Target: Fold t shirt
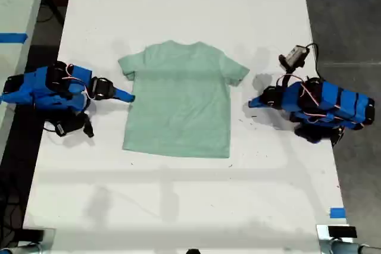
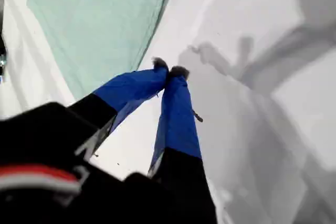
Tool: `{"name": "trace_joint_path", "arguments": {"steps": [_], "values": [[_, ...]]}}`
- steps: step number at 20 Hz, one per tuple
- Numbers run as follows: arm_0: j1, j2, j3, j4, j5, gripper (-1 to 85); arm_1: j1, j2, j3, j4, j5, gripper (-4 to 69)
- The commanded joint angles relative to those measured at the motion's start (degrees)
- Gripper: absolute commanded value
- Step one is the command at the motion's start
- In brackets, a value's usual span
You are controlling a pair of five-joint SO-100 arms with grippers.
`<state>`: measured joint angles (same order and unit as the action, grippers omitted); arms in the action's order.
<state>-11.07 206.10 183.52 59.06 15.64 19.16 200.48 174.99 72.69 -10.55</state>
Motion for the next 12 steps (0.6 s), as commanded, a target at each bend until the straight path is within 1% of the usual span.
{"name": "trace_joint_path", "arguments": {"steps": [1,3,5,6,8,10,12], "values": [[0.18,0.35,0.26,0.09,0.26,4.8,-0.53,0.53,2.64,-0.26,1.58,1.3],[0.18,0.35,0.26,0.09,0.26,4.8,2.9,0.35,-2.11,0.88,-1.93,1.5],[0.09,0.35,0.26,0.09,0.26,4.8,10.9,-7.21,-12.13,2.64,-8.26,2.9],[0.09,0.35,0.26,0.09,0.26,4.8,15.82,-16.88,-18.46,2.29,-12.22,7.9],[0.18,0.35,0.26,0.09,0.26,4.8,22.15,-38.58,-30.15,-1.49,-19.78,20.4],[0.18,0.35,0.26,0.09,0.26,4.8,25.31,-55.81,-39.64,-5.63,-23.73,24.4],[0.18,0.35,0.26,0.09,0.26,4.8,28.92,-70.22,-48.08,-7.91,-26.54,25.5]]}}
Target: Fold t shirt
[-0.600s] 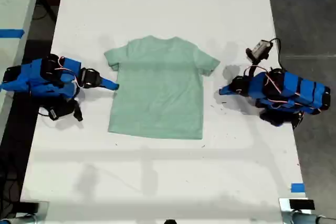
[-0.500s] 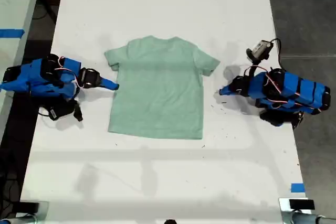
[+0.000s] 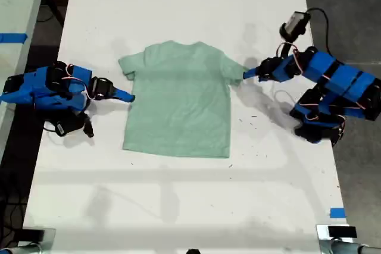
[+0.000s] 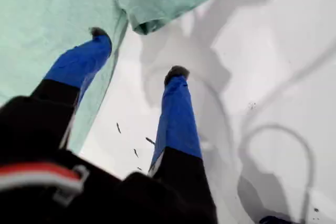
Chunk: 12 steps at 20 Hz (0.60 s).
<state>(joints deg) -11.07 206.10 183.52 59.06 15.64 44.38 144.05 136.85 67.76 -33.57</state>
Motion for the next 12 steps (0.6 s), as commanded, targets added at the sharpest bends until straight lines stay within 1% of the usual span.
{"name": "trace_joint_path", "arguments": {"steps": [1,4,7,8,9,10,12], "values": [[0.18,0.35,0.26,0.09,0.26,4.8,5.27,-19.34,-13.1,-4.04,-4.13,25.6],[0.18,0.35,0.26,0.09,0.26,4.8,7.91,-31.9,-18.98,-8.35,-3.6,24.5],[0.18,0.35,0.26,0.09,0.26,4.8,8.79,-42.98,-25.14,-9.4,-3.6,23.1],[0.18,0.35,0.26,0.09,0.26,4.8,9.05,-44.56,-24.7,-11.51,-3.34,22.8],[0.18,0.35,0.26,0.09,0.26,4.8,9.49,-46.49,-24.17,-12.83,-3.43,20.5],[0.18,0.35,0.26,0.09,0.26,4.8,10.11,-48.16,-23.64,-13.18,-3.16,1.5],[0.18,0.35,0.26,0.09,0.26,4.8,9.58,-46.58,-22.59,-13.45,-2.9,1.9]]}}
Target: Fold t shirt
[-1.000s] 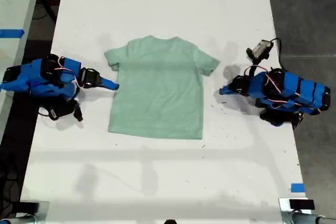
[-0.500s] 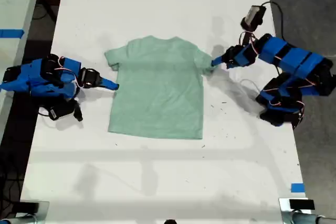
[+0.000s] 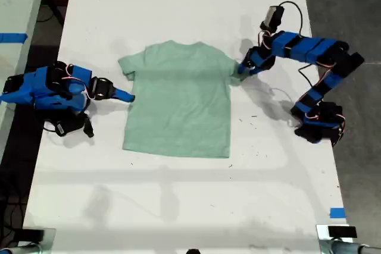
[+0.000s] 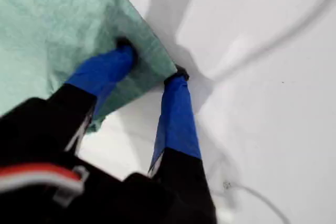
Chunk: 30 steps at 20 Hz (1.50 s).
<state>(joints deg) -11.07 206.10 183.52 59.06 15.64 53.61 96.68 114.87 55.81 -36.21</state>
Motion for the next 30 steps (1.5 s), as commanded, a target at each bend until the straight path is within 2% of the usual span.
{"name": "trace_joint_path", "arguments": {"steps": [1,3,6,9,12,14,15,17,18,19,20,21,24,27,30], "values": [[0.18,0.35,0.26,0.09,0.26,4.8,-0.35,3.34,-1.05,-0.7,-0.35,1.9],[0.18,0.35,0.26,0.09,0.26,4.8,-3.52,10.46,-3.78,2.29,0.09,1.9],[0.18,0.35,0.26,0.09,0.26,4.8,-13.71,14.24,-14.77,5.8,0.88,1.9],[0.18,0.35,0.26,0.09,0.26,4.8,-23.64,9.05,-25.22,2.99,1.49,1.9],[0.18,0.35,0.26,0.09,0.26,4.8,-30.06,-4.31,-35.51,-1.76,1.58,1.9],[0.18,0.35,0.26,0.09,0.26,4.8,-33.05,-15.12,-46.23,-1.41,1.23,2.1],[0.09,0.35,0.26,0.09,0.26,4.8,-33.93,-19.69,-51.42,-0.09,1.14,6.9],[0.18,0.35,0.26,0.09,0.26,4.8,-34.01,-23.2,-59.06,5.27,-0.26,26.5],[0.18,0.35,0.26,0.09,0.26,4.8,-33.05,-20.74,-58.62,7.65,-0.44,28.8],[0.18,0.35,0.26,0.09,0.26,4.8,-31.9,-16.61,-56.43,10.2,-0.53,27.2],[0.18,0.35,0.26,0.09,0.26,4.8,-30.76,-11.43,-53.61,13.27,-0.18,4.8],[0.18,0.35,0.26,0.09,0.26,4.8,-30.15,-5.8,-49.57,15.91,0.18,0.1],[0.18,0.35,0.26,0.09,0.26,4.8,-31.64,14.85,-27.42,15.38,3.52,0.1],[0.18,0.35,0.26,0.09,0.26,4.8,-37.18,36.39,4.39,6.33,11.16,0.1],[0.18,0.35,0.26,0.09,0.26,4.8,-40.43,63.02,32.08,3.43,16.35,0.1]]}}
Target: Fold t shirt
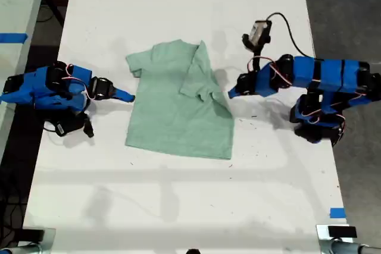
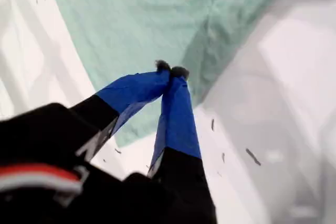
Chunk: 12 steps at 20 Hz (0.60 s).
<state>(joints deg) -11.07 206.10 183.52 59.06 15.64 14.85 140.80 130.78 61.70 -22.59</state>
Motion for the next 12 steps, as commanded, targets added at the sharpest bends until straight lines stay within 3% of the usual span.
{"name": "trace_joint_path", "arguments": {"steps": [1,4,12], "values": [[0.18,0.35,0.26,0.09,0.26,4.8,-2.2,29.36,23.12,-0.44,3.78,0.1],[0.18,0.35,0.26,0.09,0.26,4.8,-2.81,60.82,39.99,11.87,4.66,0.1],[0.18,0.35,0.18,0.09,0.26,4.8,-1.14,60.29,47.02,11.95,8.44,0.1]]}}
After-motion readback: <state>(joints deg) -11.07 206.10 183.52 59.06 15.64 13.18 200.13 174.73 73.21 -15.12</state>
